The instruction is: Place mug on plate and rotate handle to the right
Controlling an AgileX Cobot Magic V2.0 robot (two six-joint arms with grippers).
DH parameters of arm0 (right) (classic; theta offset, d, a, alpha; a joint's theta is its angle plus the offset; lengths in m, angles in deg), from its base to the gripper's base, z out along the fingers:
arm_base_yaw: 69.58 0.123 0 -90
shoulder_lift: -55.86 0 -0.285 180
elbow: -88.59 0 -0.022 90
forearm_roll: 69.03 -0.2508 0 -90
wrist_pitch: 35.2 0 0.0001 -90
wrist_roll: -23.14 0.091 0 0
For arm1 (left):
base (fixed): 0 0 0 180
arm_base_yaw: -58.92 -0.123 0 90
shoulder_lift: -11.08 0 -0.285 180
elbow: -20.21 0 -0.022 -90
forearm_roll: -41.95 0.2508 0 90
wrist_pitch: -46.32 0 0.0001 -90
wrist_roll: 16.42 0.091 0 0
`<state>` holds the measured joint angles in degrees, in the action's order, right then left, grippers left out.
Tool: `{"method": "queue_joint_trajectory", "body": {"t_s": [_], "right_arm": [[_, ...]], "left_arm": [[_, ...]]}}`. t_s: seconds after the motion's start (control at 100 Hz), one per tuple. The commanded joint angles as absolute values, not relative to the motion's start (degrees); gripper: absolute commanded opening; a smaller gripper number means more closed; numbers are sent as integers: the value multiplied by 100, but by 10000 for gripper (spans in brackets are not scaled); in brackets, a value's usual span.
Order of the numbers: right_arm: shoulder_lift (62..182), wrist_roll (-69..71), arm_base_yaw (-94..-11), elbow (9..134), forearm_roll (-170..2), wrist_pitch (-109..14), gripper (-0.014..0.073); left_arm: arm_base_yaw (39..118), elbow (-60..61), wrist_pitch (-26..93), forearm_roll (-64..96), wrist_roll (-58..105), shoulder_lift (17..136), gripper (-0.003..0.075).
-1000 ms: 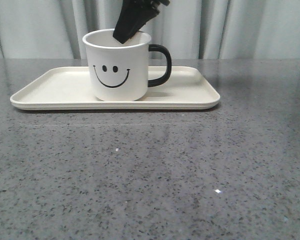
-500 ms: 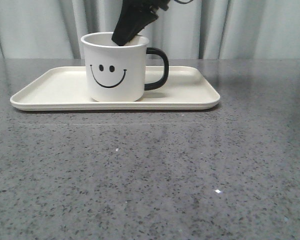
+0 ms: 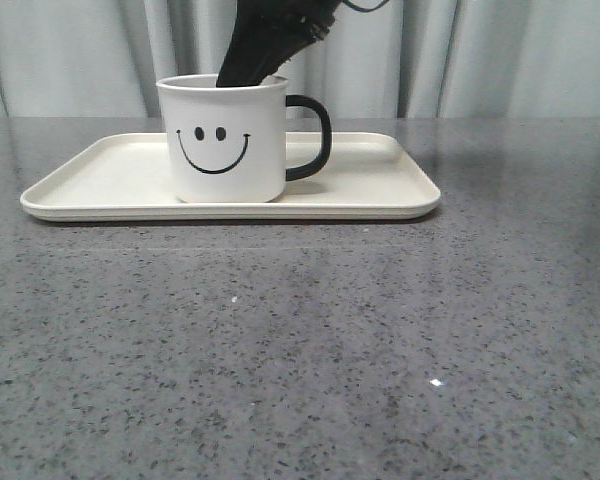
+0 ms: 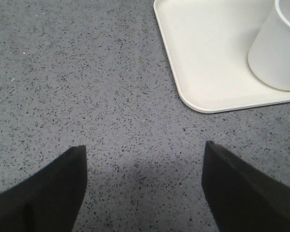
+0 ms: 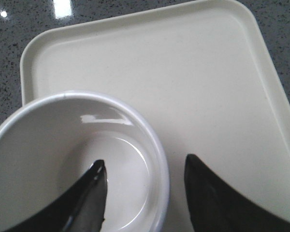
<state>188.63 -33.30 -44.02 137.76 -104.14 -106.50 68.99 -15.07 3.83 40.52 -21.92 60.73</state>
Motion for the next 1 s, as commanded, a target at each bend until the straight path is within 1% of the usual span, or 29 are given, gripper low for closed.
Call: {"method": "queue_joint_trajectory", "body": {"t_s": [0.0,0.26,0.56,0.68,0.76,0.99], "right_arm": [[18386,-3391,-4456,13943,-10664,-10719,409],[17929,-2835,-4723,13943,-10658,-10431,409],[16780,-2222,-4854,13850,-10658,-10298,409],[16106,-2187,-4854,13212,-10428,-9992,409],[15556,-2187,-4854,12492,-10048,-9639,409],[14001,-1784,-4866,10355,-9398,-7935,409]], "left_arm": [[6880,-1364,735,4060,-2246,6051,494],[6880,-1364,735,4060,-2246,6051,494],[6880,-1364,731,4060,-2246,6051,494],[6880,-1364,731,4060,-2246,6051,494],[6880,-1364,731,4060,-2246,6051,494],[6880,-1364,731,4060,-2246,6051,494]]}}
